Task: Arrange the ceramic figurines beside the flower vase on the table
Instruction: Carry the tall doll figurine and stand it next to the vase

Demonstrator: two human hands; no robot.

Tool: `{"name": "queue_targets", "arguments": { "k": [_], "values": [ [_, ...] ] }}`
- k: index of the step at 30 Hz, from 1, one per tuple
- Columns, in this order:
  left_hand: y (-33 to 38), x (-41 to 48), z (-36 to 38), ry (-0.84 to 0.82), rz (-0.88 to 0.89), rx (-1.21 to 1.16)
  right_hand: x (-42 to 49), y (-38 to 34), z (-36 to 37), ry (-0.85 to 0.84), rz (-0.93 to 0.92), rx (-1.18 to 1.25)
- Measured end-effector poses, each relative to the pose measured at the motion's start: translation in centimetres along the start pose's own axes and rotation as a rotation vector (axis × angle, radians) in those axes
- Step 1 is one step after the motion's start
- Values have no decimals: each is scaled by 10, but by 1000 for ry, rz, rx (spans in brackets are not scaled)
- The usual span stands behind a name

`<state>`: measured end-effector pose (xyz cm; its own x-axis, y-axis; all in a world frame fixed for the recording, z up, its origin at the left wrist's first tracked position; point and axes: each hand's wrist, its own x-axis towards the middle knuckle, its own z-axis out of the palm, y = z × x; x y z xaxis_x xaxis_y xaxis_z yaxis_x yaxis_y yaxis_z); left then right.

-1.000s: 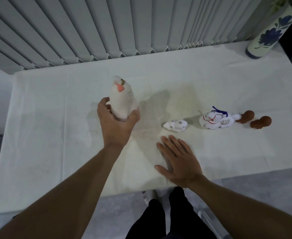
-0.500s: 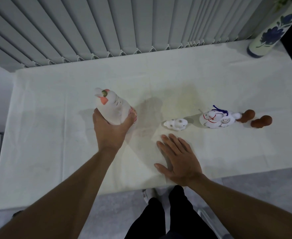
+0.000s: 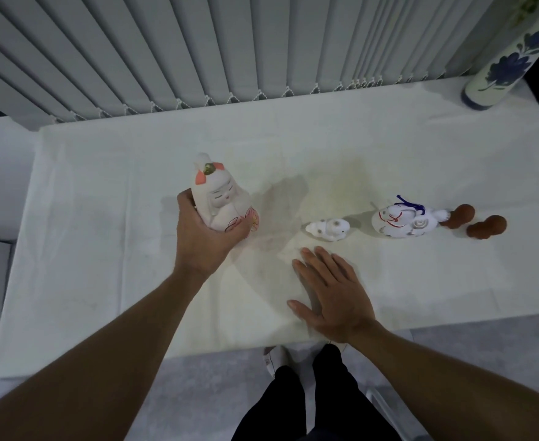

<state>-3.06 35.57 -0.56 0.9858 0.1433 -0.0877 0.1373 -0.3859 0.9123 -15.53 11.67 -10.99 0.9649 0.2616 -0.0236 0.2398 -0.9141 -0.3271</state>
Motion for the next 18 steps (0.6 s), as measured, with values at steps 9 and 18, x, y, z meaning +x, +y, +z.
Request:
{"name": "queue_targets", "arguments": {
  "k": [9, 18],
  "values": [
    [2, -4, -4, -12, -46, 32, 0, 0, 0, -29, 3, -19],
    [-8, -10, -15, -116, -129, -19, 7, -7, -6, -37, 22, 67]
  ]
}}
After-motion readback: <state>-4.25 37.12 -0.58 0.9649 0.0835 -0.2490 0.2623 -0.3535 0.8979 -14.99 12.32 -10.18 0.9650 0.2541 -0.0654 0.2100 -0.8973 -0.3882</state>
